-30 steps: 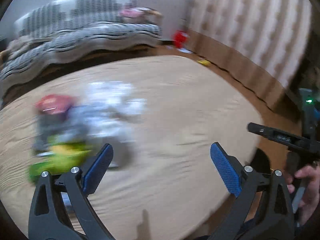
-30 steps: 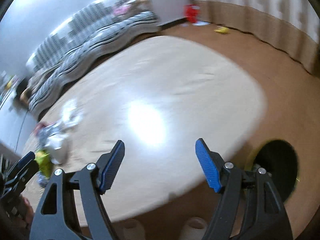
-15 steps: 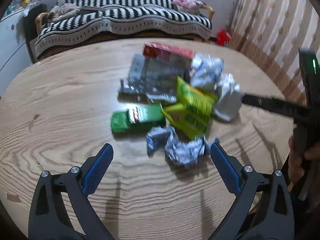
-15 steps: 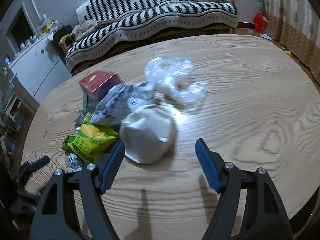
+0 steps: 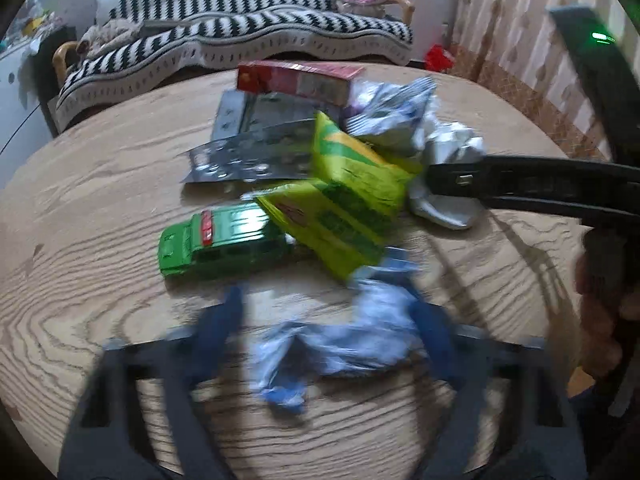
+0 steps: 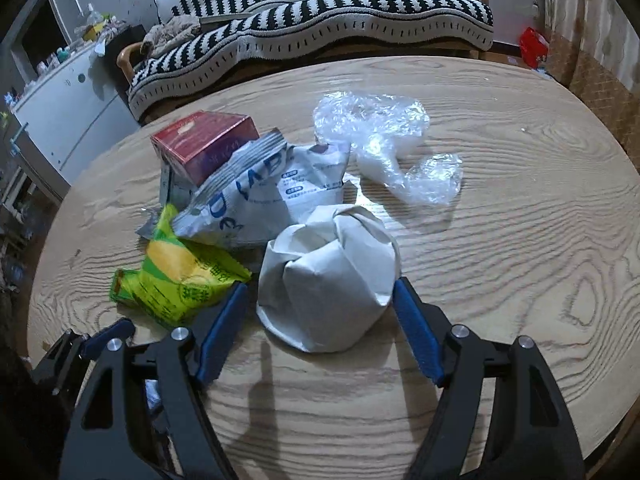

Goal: Collect trash
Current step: 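Grasp crumpled foil wrapper with left tool while right tool grasps white paper bag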

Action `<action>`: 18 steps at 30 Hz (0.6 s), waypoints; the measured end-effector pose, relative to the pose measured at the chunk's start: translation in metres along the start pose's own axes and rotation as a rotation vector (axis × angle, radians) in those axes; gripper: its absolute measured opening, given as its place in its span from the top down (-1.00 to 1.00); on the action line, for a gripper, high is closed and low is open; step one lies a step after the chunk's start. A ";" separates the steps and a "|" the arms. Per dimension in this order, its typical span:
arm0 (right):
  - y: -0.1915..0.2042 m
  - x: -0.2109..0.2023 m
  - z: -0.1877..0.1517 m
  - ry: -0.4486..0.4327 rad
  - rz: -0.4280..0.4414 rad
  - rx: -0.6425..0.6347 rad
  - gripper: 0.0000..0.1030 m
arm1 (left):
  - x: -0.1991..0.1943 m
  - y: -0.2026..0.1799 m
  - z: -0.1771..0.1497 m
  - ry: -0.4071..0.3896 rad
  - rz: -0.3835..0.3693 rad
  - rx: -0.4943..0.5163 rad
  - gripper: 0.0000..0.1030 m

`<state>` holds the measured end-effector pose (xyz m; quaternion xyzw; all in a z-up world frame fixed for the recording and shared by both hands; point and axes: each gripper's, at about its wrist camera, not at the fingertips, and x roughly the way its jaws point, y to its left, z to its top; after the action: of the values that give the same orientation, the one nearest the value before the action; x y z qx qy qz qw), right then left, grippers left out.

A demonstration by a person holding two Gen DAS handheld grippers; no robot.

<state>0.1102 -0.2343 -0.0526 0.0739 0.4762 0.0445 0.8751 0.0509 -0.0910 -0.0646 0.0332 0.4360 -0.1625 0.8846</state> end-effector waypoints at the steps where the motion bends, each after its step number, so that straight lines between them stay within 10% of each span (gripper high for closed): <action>1: 0.001 0.002 0.001 0.002 -0.005 -0.001 -0.47 | -0.002 -0.001 0.000 0.009 -0.016 -0.005 0.19; 18: -0.002 0.015 0.003 0.018 -0.066 -0.007 -0.19 | -0.037 0.019 0.004 -0.027 -0.048 -0.079 0.28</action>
<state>0.1211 -0.2346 -0.0641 0.0547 0.4863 0.0179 0.8719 0.0389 -0.0638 -0.0353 -0.0144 0.4307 -0.1668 0.8868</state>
